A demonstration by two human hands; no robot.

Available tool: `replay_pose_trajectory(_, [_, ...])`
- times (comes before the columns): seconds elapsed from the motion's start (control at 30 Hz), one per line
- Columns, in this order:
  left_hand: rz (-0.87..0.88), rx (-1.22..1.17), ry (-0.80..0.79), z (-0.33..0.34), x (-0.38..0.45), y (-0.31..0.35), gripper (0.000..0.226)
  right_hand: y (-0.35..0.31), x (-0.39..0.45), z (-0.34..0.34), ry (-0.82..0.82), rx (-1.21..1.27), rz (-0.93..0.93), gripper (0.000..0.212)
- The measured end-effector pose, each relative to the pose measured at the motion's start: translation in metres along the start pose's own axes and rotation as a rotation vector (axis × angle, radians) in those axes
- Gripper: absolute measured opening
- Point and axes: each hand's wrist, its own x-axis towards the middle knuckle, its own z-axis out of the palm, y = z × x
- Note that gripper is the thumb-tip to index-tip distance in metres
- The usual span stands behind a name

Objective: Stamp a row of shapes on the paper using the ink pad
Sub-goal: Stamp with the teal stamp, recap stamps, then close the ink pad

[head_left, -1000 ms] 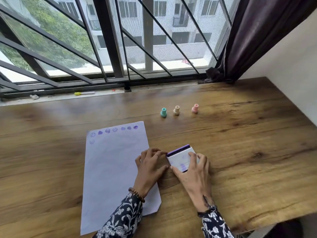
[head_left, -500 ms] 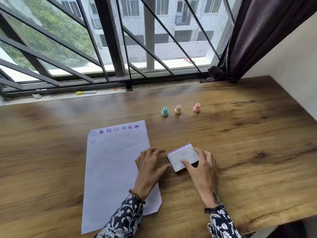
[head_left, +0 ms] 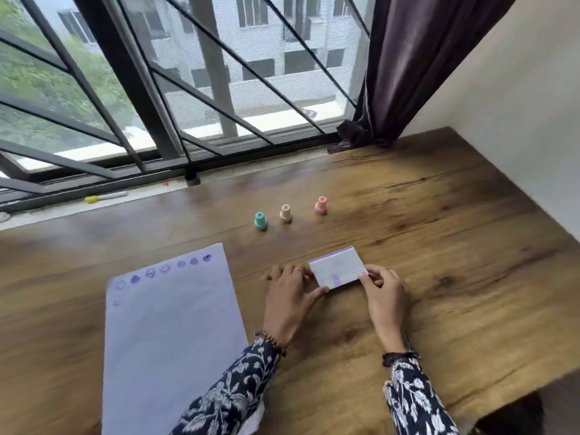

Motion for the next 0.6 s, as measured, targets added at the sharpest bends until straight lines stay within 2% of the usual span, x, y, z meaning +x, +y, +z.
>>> replay_pose_trajectory(0.17, [-0.01, 0.014, -0.066, 0.019, 0.058, 0.038, 0.038, -0.001, 0.06, -0.005, 0.079, 0.027, 0.043, 0.014])
replay_pose_trajectory(0.33, [-0.004, -0.012, -0.037, 0.031, 0.09, 0.058, 0.032, -0.001, 0.103, -0.004, 0.106, 0.031, 0.058, 0.014])
replay_pose_trajectory(0.47, [-0.013, -0.036, -0.033, 0.034, 0.094, 0.057, 0.032, 0.003, 0.107, -0.002, 0.118, 0.055, 0.074, 0.016])
replay_pose_trajectory(0.6, [0.012, -0.098, -0.057, 0.031, 0.079, 0.051, 0.027, -0.002, 0.081, 0.004, 0.16, 0.203, 0.131, 0.026])
